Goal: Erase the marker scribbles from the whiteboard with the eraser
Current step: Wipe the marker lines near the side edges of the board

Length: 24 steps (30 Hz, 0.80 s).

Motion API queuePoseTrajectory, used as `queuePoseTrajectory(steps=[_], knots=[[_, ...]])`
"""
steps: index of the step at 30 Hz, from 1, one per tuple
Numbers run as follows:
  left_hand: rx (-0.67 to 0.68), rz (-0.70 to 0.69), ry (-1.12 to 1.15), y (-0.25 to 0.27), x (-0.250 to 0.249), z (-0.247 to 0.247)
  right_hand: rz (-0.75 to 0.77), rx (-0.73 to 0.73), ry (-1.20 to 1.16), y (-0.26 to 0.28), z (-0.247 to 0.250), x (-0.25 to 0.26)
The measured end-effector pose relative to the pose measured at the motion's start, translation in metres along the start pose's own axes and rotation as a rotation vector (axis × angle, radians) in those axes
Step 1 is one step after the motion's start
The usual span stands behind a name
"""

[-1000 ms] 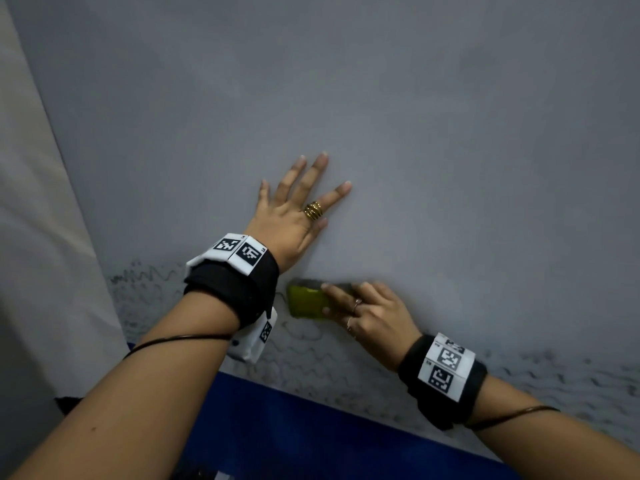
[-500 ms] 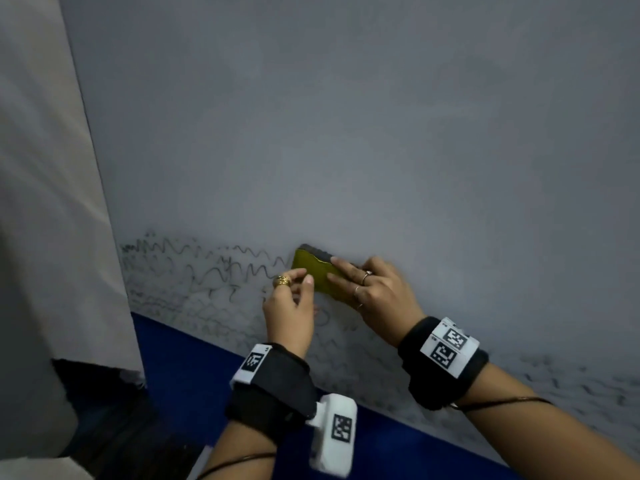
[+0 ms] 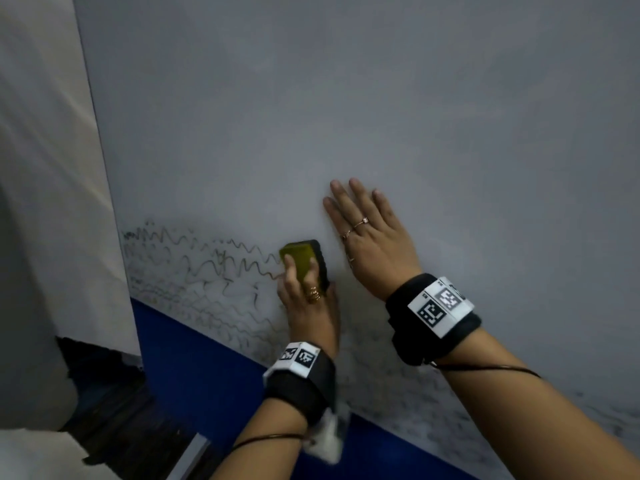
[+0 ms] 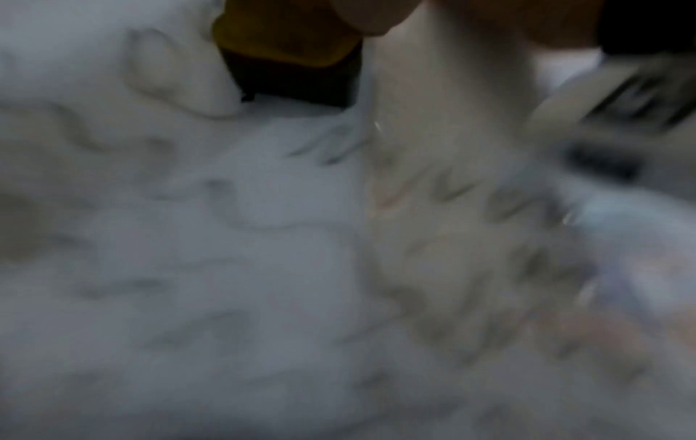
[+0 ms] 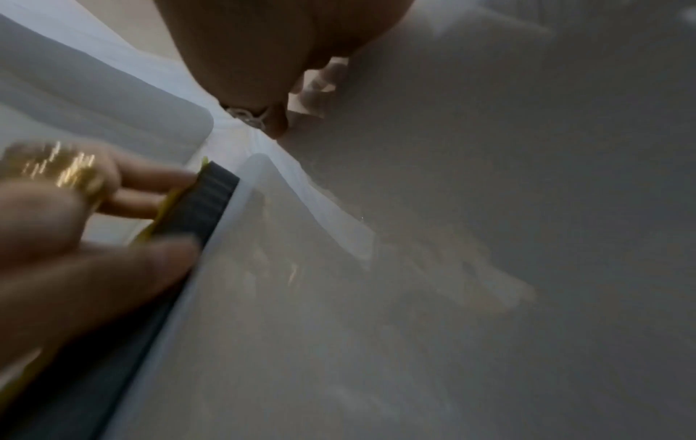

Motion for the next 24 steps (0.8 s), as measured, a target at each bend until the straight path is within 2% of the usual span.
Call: queuePoseTrajectory(steps=[2, 4, 5, 7, 9, 11, 12, 15, 17, 18, 19, 21, 22, 23, 24], knots=[[0.101, -0.240, -0.142, 0.003, 0.022, -0.001, -0.003, -0.020, 0.009, -0.001, 0.002, 0.001], [0.255, -0.295, -0.217, -0.002, 0.046, 0.002, -0.020, -0.044, 0.013, 0.000, 0.000, 0.002], [0.258, -0.349, -0.315, -0.009, 0.057, 0.006, -0.033, -0.044, 0.007, 0.000, -0.001, 0.001], [0.192, -0.243, -0.244, -0.026, 0.085, 0.015, -0.058, -0.029, -0.004, 0.001, -0.002, 0.000], [-0.001, -0.167, -0.200, -0.036, 0.099, 0.023, -0.073, 0.001, -0.003, 0.003, -0.006, -0.001], [-0.103, -0.126, -0.149, -0.034, 0.097, 0.021, -0.099, 0.021, 0.012, 0.002, -0.008, 0.001], [-0.109, -0.157, -0.155, -0.029, 0.092, 0.018, -0.129, 0.024, 0.016, 0.001, -0.008, 0.003], [-0.019, -0.454, -0.103, -0.019, 0.077, 0.018, -0.209, 0.004, -0.030, -0.009, -0.007, 0.021], [-0.006, -0.574, -0.109, -0.029, 0.087, 0.029, -0.143, 0.024, -0.063, -0.026, -0.015, 0.050], [-0.019, -0.539, -0.121, -0.038, 0.099, 0.034, -0.085, 0.051, -0.089, -0.039, -0.019, 0.066], [-0.047, -0.423, -0.123, -0.049, 0.117, 0.039, -0.024, 0.100, -0.106, -0.055, -0.025, 0.081], [-0.144, -0.110, -0.096, -0.060, 0.143, 0.046, 0.078, 0.290, -0.102, -0.080, -0.046, 0.104], [-0.185, -0.002, -0.079, -0.061, 0.151, 0.048, 0.097, 0.371, -0.106, -0.090, -0.058, 0.110], [-0.203, 0.037, -0.074, -0.059, 0.153, 0.048, 0.095, 0.412, -0.102, -0.098, -0.067, 0.112], [-0.198, 0.006, -0.074, -0.060, 0.154, 0.047, 0.087, 0.431, -0.087, -0.104, -0.074, 0.113]])
Point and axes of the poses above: each hand's wrist, its own y-axis away from the middle knuckle, its own z-axis out of the back of the hand, x = y × z, the point moved 9 cm from there along -y, towards the middle knuckle, and after that the axes turned 9 degrees about -x, right-handed, at the moved point
